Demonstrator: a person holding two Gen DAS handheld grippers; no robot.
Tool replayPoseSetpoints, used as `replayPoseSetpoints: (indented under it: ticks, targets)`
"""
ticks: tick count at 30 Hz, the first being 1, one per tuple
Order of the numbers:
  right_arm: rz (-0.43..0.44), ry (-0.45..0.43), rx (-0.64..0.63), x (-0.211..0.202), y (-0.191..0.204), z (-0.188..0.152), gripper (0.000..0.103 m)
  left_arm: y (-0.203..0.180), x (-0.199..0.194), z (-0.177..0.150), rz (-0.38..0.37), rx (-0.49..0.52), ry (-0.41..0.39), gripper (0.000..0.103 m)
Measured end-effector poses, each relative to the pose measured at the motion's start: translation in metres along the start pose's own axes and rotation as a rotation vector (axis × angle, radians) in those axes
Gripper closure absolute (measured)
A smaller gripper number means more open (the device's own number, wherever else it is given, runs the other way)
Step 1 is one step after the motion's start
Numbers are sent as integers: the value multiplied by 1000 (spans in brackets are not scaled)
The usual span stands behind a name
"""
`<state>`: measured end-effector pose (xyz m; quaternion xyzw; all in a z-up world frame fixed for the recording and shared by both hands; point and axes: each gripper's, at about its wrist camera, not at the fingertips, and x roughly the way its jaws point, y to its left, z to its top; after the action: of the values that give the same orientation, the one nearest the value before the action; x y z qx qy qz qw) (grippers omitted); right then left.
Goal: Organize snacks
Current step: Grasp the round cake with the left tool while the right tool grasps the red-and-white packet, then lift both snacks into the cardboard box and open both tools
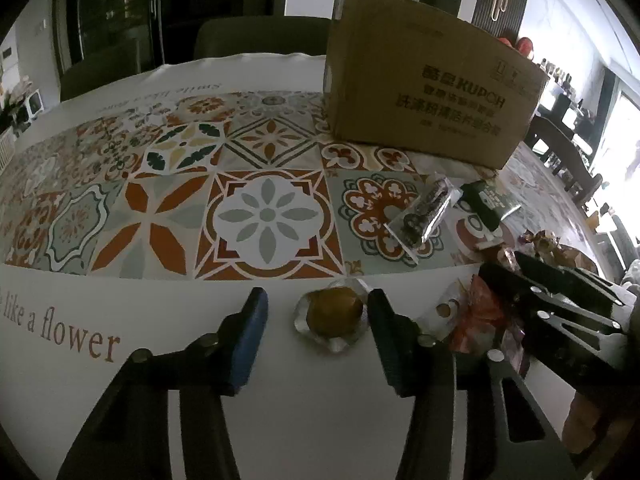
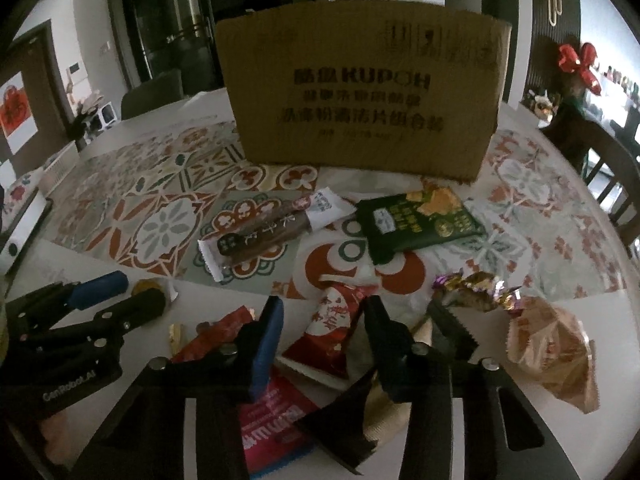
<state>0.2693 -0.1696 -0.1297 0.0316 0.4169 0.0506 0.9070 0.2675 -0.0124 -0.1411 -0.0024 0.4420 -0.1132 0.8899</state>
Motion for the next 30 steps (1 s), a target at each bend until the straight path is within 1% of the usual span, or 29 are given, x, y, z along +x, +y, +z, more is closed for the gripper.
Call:
replayPoseSetpoints:
  ticks: [1,3,4,5,6,11,14,23,30]
  targets:
    - [6,9,3,2,0,0,65,0,0,0,3,2,-2,57]
    - [5,7,1,4,0,0,72,-2,1,1,9,11,-5,64]
    - [4,8,-6,5,1,0,78,-2,1,1,12,14,-7,66]
    - [10,9,-9,5,1,1,79,-2,2,0,16,18,-9,71]
    - [11,8,-9,6,2,1,79,-3,2,0,17,21,-10,72]
    - [12,7,-7,5,2,1,80,-3,1,0,18,26,-10,73]
    - [10,-2,-11,2,2,1,80,-3,-3,0,3,14,-6,73]
    - [17,-51,-2,-18,-2,5,80,-14,-36,11,7,31,-79,73]
    - [31,-107,3,-43,-5,9,80,-25,-60,18,-12,38,-129,73]
